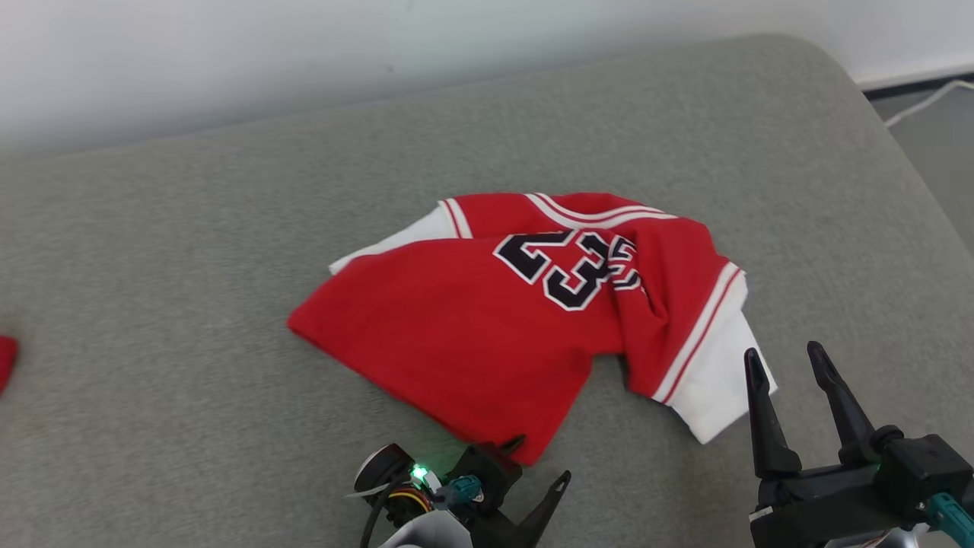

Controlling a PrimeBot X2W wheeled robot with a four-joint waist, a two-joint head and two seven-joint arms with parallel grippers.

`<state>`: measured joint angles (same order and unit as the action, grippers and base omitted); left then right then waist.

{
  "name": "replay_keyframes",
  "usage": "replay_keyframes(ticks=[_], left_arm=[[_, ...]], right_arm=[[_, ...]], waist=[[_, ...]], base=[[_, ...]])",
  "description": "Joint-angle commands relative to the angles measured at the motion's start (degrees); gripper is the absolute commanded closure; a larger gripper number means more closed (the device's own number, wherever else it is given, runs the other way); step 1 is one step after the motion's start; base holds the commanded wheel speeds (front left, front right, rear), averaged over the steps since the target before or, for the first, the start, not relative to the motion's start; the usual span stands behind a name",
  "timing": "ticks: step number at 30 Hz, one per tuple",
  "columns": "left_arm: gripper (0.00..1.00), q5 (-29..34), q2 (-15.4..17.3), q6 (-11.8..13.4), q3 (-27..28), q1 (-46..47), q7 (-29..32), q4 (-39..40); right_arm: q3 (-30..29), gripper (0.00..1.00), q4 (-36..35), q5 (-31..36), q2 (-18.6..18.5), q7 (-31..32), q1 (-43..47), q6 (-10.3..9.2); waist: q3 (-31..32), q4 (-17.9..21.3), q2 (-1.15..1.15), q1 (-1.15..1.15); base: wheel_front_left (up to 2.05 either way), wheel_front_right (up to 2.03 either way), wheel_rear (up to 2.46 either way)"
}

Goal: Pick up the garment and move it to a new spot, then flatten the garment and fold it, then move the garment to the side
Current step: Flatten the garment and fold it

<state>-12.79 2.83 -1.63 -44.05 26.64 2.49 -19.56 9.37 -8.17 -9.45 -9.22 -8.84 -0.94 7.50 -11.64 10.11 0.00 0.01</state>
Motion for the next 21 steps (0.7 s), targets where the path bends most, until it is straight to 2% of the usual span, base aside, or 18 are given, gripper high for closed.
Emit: replay_keyframes(ticks=[1,7,8,9,10,11,15,21], left_arm=[[0.00,-0.64,0.14,0.16,-0.77,1.44,0.72,-1.84],[0.00,-0.43,0.21,1.31,-1.79,3.21,1.45,-5.78],[0.03,-0.05,0.25,1.44,-1.94,3.59,1.43,-6.36],[0.43,0.11,0.32,1.67,-1.94,3.79,1.18,-6.71],[0.67,0.42,0.50,1.90,-1.98,4.12,0.93,-6.98],[1.00,0.64,0.70,2.20,-2.03,4.34,0.78,-7.08],[1.00,1.69,1.61,2.68,-2.49,4.82,0.05,-5.87],[1.00,1.82,4.60,1.52,-3.26,3.78,1.38,1.17]], right_arm=[[0.01,0.00,0.43,-0.33,0.31,-0.66,-0.85,-0.02],[-0.44,0.00,1.36,-0.16,0.60,-1.50,-1.30,-0.02],[-0.59,0.00,1.47,-0.09,0.70,-1.67,-1.37,-0.02],[-0.70,0.00,1.58,-0.07,0.78,-1.79,-1.41,-0.02],[-0.89,0.00,1.67,-0.02,0.83,-1.84,-1.43,-0.02],[-1.04,0.00,1.75,0.04,0.88,-1.87,-1.43,-0.02],[-1.72,0.00,1.88,0.09,1.04,-2.05,-1.17,-0.02],[-2.53,0.00,1.57,-0.01,1.10,-1.97,-0.69,-0.02]], waist=[[-3.34,3.66,0.00,-0.01],[-3.98,4.49,0.00,-0.01],[-4.02,4.47,0.00,-0.01],[-4.03,4.41,0.00,-0.01],[-3.99,4.27,0.00,-0.01],[-3.93,4.10,0.00,-0.01],[-3.49,2.83,0.00,-0.01],[-2.64,0.28,0.00,-0.01]], base=[[0.00,0.00,0.00],[0.00,0.00,0.00],[0.00,0.00,0.00],[0.00,0.00,0.00],[0.00,0.00,0.00],[0.00,0.00,0.00],[0.00,0.00,0.00],[0.00,0.00,0.00]])
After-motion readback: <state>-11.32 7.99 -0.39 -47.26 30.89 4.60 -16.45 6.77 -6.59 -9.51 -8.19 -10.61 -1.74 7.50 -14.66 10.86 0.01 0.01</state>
